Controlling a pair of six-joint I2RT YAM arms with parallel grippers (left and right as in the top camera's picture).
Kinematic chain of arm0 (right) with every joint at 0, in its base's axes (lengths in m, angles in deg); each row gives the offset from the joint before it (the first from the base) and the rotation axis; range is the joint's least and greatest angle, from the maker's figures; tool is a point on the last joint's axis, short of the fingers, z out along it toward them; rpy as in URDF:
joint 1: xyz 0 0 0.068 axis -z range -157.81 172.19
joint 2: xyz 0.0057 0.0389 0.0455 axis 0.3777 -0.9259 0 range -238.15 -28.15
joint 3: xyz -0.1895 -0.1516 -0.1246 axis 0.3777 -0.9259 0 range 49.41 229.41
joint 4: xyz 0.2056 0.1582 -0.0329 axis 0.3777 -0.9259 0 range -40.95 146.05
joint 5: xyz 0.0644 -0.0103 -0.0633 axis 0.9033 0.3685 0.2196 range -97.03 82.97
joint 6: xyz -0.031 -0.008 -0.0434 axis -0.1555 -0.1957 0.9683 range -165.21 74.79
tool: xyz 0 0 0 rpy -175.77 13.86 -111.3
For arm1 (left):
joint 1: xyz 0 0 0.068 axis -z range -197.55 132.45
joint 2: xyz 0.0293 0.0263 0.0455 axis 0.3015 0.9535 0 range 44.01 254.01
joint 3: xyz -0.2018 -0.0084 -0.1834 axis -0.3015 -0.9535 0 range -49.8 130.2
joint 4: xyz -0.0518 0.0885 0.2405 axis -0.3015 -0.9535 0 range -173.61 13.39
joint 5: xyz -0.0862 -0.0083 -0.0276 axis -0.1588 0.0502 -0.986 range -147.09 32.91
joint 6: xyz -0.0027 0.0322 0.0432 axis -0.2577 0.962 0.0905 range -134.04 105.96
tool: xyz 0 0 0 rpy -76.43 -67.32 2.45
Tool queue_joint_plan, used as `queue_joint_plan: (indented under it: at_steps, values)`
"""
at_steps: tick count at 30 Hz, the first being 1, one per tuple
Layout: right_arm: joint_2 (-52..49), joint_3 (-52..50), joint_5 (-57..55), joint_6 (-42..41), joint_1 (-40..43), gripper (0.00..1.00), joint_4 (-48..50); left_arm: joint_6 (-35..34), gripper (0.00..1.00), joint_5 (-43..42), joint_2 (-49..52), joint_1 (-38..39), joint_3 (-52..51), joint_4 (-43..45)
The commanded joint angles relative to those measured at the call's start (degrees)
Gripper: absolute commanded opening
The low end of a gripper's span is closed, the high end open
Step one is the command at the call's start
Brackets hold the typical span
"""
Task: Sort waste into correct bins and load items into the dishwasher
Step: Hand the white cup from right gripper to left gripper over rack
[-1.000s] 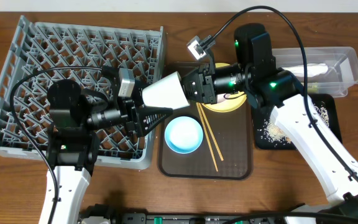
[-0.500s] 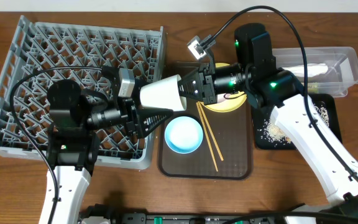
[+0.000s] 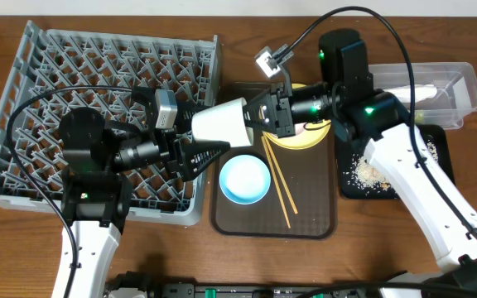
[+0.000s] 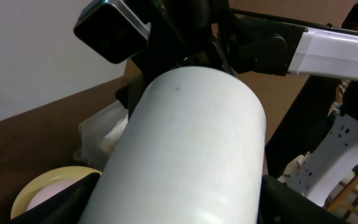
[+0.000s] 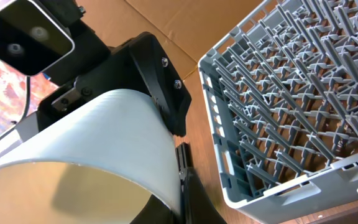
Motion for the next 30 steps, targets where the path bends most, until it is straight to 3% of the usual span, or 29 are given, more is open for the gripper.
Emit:
queue_joint_plan:
  at_steps: [1,4,13,30]
  values:
    - [-0.2,0.0,8.4,0.4,0.4,0.01,0.9,0.7,0.8,1.6,0.3,-0.4,0.9,0.3]
    - [-0.2,0.0,14.5,0.4,0.9,0.01,3.0,-2.0,0.8,0.9,0.3,0.2,0.9,1.7]
    - [-0.2,0.0,20.5,0.4,1.2,0.01,4.8,-23.4,0.8,0.9,0.3,1.0,0.9,17.3]
    - [-0.2,0.0,20.5,-0.5,1.2,0.01,4.8,-23.5,0.81,0.9,1.3,1.0,0.6,15.0]
